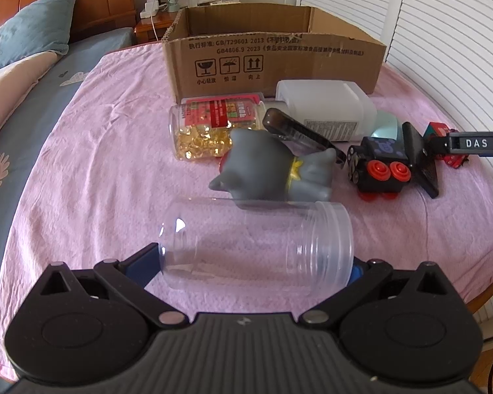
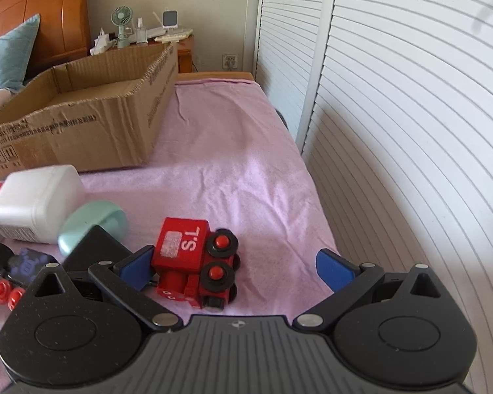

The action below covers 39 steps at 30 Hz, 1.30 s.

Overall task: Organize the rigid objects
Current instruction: 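Grasp the red S.L toy train with the right tool while the left tool grasps the clear jar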

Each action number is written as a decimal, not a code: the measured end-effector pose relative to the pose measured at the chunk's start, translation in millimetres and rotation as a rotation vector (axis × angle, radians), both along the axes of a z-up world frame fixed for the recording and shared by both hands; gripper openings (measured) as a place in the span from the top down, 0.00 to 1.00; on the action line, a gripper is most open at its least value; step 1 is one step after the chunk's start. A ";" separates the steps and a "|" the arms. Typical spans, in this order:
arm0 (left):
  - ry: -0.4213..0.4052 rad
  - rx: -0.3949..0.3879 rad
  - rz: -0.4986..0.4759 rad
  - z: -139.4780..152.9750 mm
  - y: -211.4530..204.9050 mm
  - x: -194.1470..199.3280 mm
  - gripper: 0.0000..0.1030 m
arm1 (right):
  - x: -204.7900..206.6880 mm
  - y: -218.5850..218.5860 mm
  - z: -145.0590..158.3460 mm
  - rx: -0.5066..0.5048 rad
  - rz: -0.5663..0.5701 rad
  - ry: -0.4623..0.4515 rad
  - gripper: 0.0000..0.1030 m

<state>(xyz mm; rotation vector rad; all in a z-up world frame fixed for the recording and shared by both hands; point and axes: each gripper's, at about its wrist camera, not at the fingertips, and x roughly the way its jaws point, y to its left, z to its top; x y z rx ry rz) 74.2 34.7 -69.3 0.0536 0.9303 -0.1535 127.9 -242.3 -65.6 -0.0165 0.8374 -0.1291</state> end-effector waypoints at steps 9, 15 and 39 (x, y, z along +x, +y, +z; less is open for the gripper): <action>-0.037 -0.005 -0.009 -2.6 0.8 -4.2 0.00 | -15.3 -6.1 -5.1 -0.065 0.097 -0.016 0.00; -0.062 -0.009 -0.014 -3.5 1.6 -6.3 0.00 | -18.1 -10.5 -4.6 -0.050 0.117 -0.032 0.00; -0.131 0.013 -0.041 5.1 -4.2 -12.0 0.01 | -20.8 0.2 -0.6 -0.059 0.330 -0.083 0.35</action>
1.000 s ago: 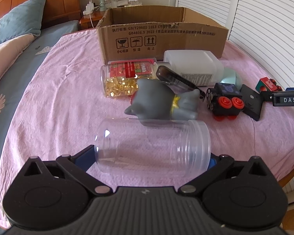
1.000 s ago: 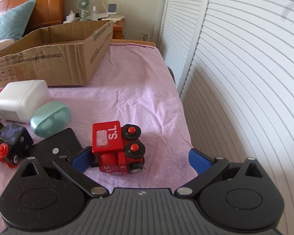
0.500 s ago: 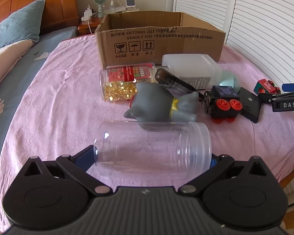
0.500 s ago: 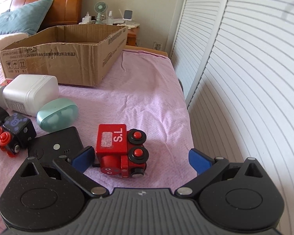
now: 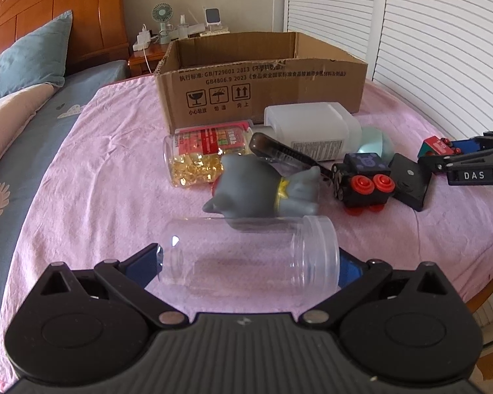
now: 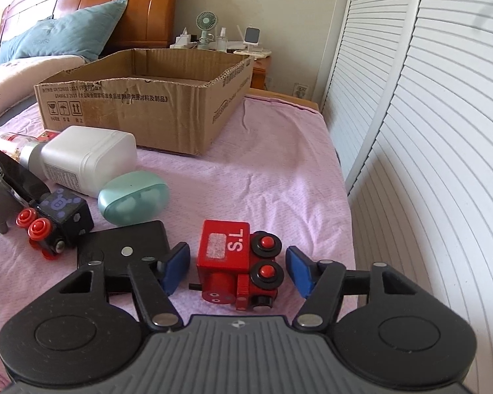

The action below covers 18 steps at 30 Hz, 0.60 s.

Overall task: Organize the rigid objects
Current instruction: 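Grasp the red S.L toy train with the right tool while the left tool grasps the clear jar, then carry the clear jar and red train into the box and release both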

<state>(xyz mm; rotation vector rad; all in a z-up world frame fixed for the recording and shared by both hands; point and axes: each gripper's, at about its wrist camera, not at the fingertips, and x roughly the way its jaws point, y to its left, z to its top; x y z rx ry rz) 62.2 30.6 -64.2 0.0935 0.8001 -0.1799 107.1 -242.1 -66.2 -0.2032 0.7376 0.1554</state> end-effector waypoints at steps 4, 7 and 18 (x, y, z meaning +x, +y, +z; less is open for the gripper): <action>0.008 -0.017 -0.004 1.8 1.8 0.3 0.02 | -1.9 0.8 0.5 0.007 0.012 0.004 0.47; 0.014 -0.023 -0.007 1.8 2.4 0.1 0.03 | -3.8 1.5 0.9 0.001 0.013 0.005 0.47; 0.023 -0.042 0.011 5.4 4.3 1.1 0.09 | -6.4 -4.8 2.1 0.003 -0.029 0.019 0.47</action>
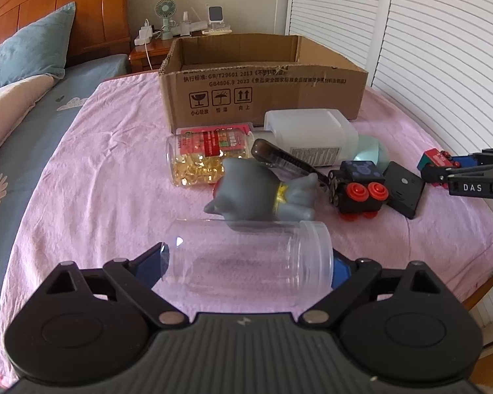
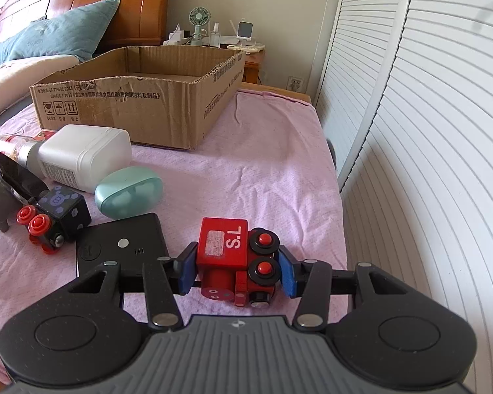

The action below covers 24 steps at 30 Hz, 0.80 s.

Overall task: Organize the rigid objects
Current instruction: 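Carry the clear jar and red train into the box and release both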

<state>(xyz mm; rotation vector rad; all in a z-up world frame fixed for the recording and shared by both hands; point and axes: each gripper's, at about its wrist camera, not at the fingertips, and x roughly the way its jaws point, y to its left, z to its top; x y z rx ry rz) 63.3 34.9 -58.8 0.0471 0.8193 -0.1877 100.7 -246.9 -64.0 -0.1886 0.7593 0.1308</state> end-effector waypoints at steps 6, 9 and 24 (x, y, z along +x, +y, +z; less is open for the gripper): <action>0.010 -0.011 -0.012 1.7 1.2 1.6 0.12 | 0.4 4.4 2.3 -0.020 0.001 0.010 0.47; 0.028 -0.025 -0.034 5.2 3.8 3.5 0.12 | 0.9 6.6 5.4 -0.025 0.007 0.019 0.48; -0.013 0.013 -0.163 80.2 19.4 35.4 0.12 | 4.8 21.0 69.0 -0.064 0.121 -0.032 0.48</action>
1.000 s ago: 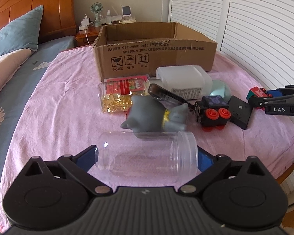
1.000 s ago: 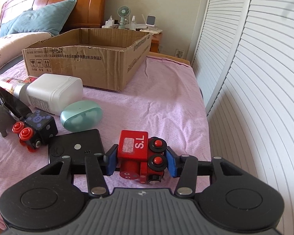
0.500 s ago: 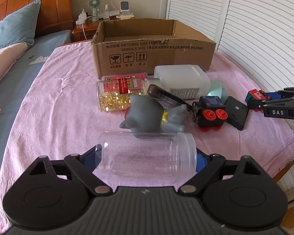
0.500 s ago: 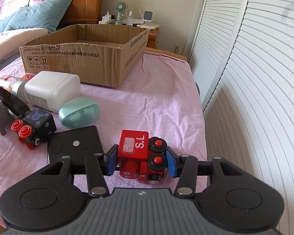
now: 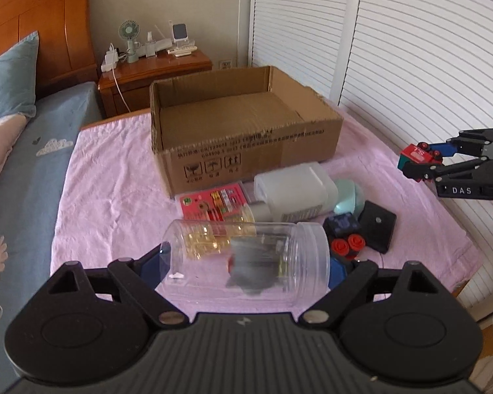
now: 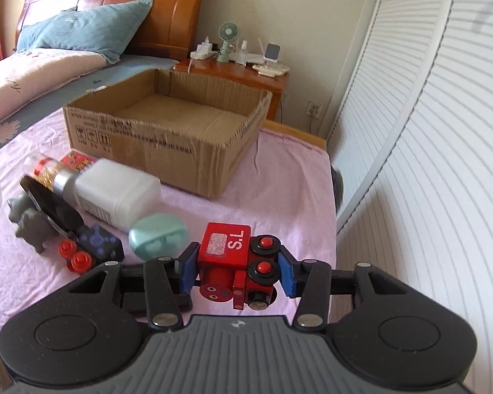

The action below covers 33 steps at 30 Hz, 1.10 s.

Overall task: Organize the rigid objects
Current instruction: 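Carry the clear jar and red train into the box and release both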

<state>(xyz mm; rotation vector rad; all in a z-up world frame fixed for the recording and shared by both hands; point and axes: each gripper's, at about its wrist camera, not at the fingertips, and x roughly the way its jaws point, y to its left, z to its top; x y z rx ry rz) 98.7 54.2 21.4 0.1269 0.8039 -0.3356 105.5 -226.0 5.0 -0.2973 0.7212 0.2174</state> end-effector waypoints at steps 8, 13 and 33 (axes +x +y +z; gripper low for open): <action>-0.086 0.045 -0.030 41.1 -11.4 94.7 0.12 | 36.5 14.9 46.0 0.055 0.080 -0.042 0.48; -0.065 0.066 -0.029 39.3 -27.0 166.7 0.12 | 68.1 25.9 59.4 0.063 0.099 -0.065 0.48; -0.018 0.047 0.050 23.9 -4.9 187.5 0.06 | 123.9 54.4 56.9 0.065 0.115 -0.026 0.48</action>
